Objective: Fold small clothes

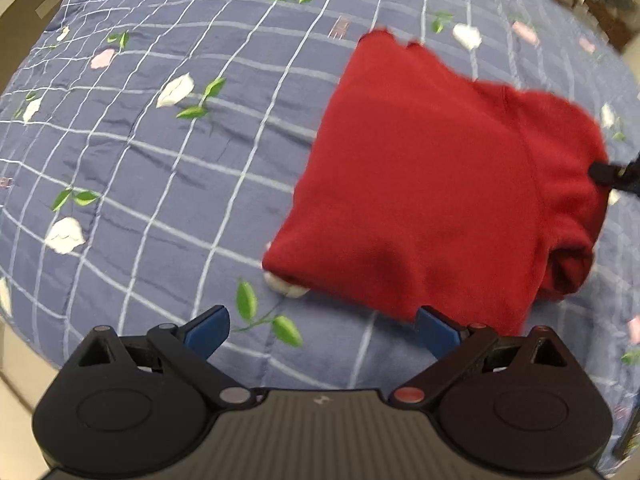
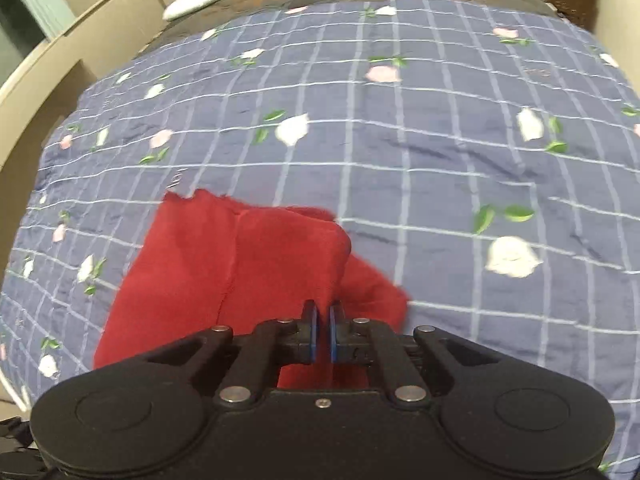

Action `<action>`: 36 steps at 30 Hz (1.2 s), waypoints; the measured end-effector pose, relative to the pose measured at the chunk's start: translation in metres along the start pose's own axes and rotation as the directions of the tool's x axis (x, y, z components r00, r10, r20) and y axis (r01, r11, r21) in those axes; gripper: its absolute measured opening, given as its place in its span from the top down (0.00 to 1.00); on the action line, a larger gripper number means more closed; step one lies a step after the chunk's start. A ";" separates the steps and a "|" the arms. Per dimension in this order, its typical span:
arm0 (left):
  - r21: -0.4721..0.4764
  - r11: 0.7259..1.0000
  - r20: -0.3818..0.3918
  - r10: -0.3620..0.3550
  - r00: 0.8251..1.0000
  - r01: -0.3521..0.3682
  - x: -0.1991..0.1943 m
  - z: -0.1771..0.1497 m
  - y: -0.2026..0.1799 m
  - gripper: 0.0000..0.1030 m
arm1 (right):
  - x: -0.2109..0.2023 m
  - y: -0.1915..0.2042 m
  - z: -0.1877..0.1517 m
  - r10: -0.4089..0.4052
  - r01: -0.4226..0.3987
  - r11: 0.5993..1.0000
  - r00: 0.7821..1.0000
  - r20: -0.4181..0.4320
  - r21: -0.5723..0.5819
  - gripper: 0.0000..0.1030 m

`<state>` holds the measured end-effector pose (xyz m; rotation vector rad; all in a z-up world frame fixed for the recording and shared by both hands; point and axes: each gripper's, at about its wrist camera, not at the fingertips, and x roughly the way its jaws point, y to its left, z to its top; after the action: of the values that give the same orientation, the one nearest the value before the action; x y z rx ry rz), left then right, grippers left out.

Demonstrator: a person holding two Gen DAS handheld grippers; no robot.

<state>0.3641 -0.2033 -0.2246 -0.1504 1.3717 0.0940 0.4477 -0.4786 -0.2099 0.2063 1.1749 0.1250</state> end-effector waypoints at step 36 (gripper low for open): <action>-0.047 0.999 -0.021 -0.001 1.000 0.000 0.011 0.013 0.004 0.02 | 0.007 0.003 -0.086 -0.084 0.076 0.996 0.979 -0.184 -0.051 0.94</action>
<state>0.3779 -0.1972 -0.2332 -0.1918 1.3906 0.1246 0.3707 -0.4658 -0.2474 0.1100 1.3638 0.1007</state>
